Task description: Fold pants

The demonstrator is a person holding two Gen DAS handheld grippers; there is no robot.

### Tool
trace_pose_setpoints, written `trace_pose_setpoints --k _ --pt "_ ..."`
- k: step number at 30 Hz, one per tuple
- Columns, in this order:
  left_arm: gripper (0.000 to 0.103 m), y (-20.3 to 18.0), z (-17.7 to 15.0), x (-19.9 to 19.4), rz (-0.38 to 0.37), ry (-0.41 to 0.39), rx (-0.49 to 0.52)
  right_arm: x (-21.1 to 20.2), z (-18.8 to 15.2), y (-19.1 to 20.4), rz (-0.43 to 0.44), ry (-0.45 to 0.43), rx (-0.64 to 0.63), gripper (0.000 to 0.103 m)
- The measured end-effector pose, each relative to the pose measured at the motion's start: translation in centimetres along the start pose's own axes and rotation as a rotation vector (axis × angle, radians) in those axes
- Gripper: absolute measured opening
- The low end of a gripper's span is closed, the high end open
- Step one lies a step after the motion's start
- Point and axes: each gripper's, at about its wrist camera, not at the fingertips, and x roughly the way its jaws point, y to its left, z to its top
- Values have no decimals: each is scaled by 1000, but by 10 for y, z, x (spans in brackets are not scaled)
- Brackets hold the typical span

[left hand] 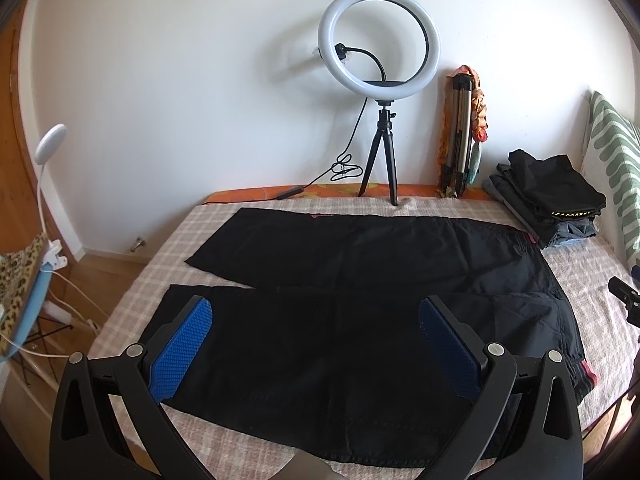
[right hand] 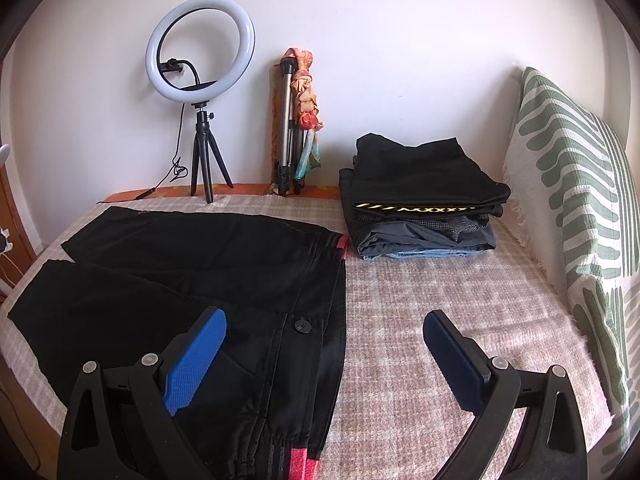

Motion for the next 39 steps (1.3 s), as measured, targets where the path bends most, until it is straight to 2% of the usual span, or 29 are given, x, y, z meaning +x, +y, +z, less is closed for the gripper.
trace_pose_setpoints --k 13,22,27,31,34,36,39 --pt "103 2 -3 2 -20 21 6 1 -3 3 11 8 -21 100" --pt "103 18 -17 10 -54 53 -5 3 -12 13 84 18 -107 99" --pt "102 37 -30 23 -45 91 -47 7 -29 28 185 29 -223 99" --pt "90 49 -39 30 -22 122 -52 5 -44 46 263 64 -334 99" --pt "83 61 -45 39 -35 168 -75 2 -57 64 315 99 -465 88" --pt "76 67 -49 43 -31 193 -76 2 -67 71 343 123 -539 84" --pt "71 75 -55 48 -26 223 -85 3 -82 74 393 180 -595 74"
